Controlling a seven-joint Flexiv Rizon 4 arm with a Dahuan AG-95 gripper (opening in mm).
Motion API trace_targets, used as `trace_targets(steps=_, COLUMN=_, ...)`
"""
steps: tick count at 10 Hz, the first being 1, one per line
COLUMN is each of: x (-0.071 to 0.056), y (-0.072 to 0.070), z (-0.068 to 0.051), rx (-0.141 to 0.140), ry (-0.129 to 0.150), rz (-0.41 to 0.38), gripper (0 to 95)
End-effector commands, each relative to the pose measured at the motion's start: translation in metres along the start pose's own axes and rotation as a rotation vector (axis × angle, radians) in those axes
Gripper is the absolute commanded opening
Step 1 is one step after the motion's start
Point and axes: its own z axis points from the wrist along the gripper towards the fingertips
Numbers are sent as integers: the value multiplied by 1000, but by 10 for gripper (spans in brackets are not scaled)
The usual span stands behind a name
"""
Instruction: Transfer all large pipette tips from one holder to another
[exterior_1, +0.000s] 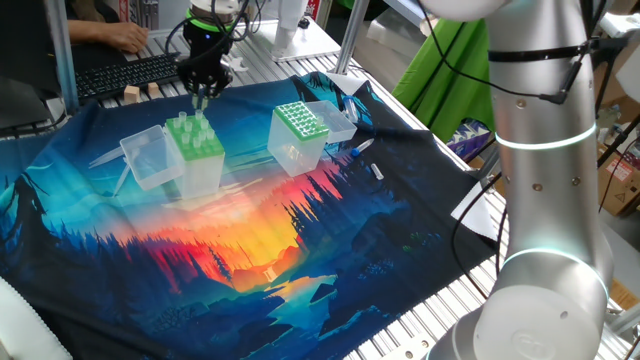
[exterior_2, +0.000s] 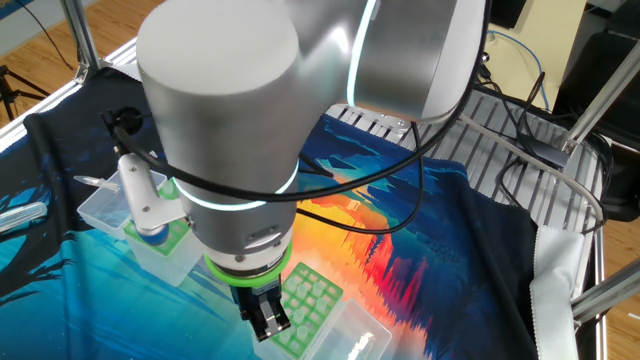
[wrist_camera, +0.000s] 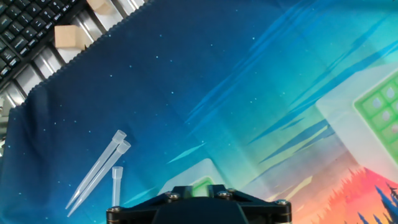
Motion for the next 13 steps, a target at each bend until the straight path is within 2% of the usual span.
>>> trace_targets(steps=1, x=1, y=-2, z=1, rx=7, ry=-5, rz=-2, gripper=380)
trace_targets(steps=7, x=10, y=-6, z=12, rx=4, ry=-11, rz=-12, gripper=380)
trace_targets(steps=8, x=12, y=-7, z=13, rx=3, ry=-13, rz=-13, gripper=190)
trace_targets(steps=13, x=12, y=-7, z=16, rx=8, ry=-28, rz=-24, gripper=190)
